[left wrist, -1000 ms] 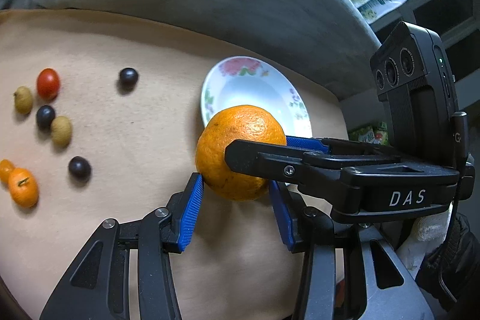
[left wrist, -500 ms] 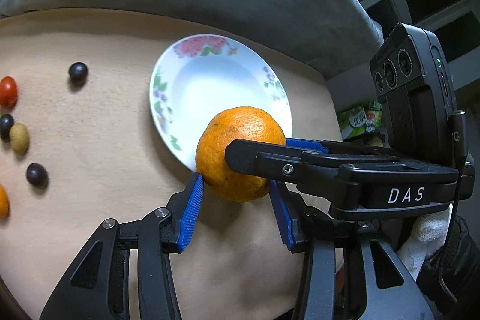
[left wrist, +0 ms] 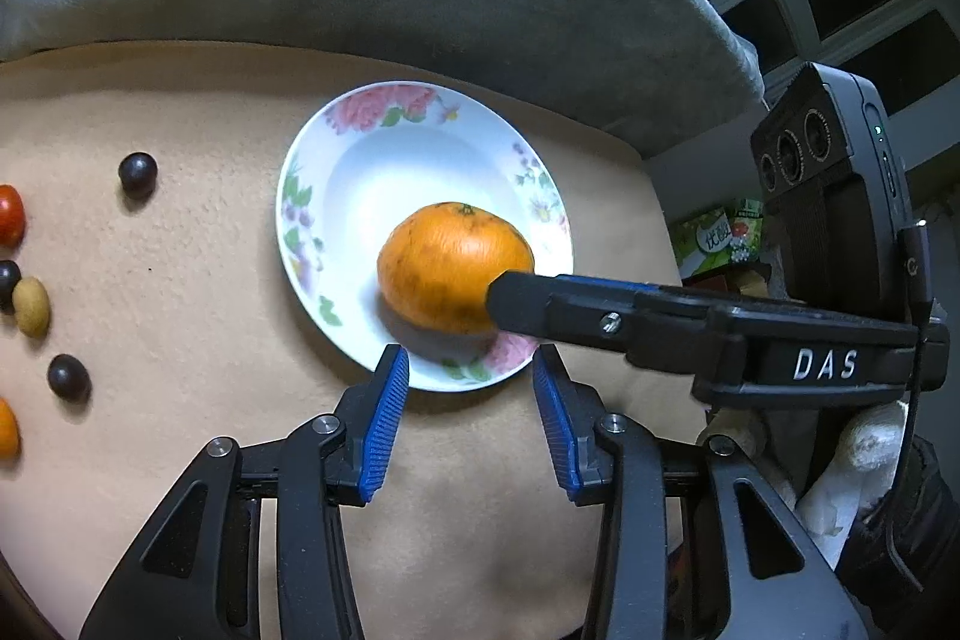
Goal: Organize fruits
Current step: 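Carry the orange onto the white floral plate and open the right gripper, then move the right gripper to the second large orange beside the mat edge, then close the right gripper around the second large orange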
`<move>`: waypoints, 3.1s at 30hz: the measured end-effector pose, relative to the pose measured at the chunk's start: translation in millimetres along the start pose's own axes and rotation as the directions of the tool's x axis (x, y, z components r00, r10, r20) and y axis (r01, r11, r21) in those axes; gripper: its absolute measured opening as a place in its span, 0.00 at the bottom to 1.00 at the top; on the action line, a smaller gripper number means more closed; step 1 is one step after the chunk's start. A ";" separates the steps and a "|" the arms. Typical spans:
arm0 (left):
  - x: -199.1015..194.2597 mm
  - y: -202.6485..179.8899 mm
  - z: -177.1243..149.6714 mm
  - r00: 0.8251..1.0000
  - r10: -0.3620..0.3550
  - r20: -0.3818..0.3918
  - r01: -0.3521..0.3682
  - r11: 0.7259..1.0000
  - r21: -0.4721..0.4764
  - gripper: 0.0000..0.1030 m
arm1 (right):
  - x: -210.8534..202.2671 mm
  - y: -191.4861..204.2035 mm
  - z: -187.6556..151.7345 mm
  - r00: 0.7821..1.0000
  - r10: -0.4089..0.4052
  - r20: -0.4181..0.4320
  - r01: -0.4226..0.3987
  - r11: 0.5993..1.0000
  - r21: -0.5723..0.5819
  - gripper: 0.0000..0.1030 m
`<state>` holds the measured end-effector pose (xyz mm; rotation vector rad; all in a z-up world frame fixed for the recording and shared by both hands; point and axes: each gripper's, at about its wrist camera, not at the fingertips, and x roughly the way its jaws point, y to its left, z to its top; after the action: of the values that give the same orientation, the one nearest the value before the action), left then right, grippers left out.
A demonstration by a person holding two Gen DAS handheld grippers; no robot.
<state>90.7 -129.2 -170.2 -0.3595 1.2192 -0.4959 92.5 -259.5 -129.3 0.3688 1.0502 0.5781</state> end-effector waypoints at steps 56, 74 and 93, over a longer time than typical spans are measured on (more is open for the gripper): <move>-165.8 181.2 -69.4 0.791 0.571 0.221 -0.452 0.788 -0.418 0.48 | 66.9 196.9 12.4 0.994 -0.040 0.106 0.088 0.864 -0.495 0.75; -203.1 241.0 -83.4 0.740 0.644 0.194 -0.481 0.709 -0.516 0.48 | 145.3 283.0 20.2 0.999 0.024 -0.041 -0.043 0.819 -0.573 0.75; -196.7 275.9 -83.1 0.800 0.557 0.224 -0.389 0.765 -0.513 0.48 | 223.6 346.1 27.6 0.968 0.119 -0.222 -0.222 0.816 -0.534 0.75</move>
<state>7.0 209.3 -181.3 -0.4798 0.9932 0.3104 107.1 150.8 -85.1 -0.1116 0.9719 1.0648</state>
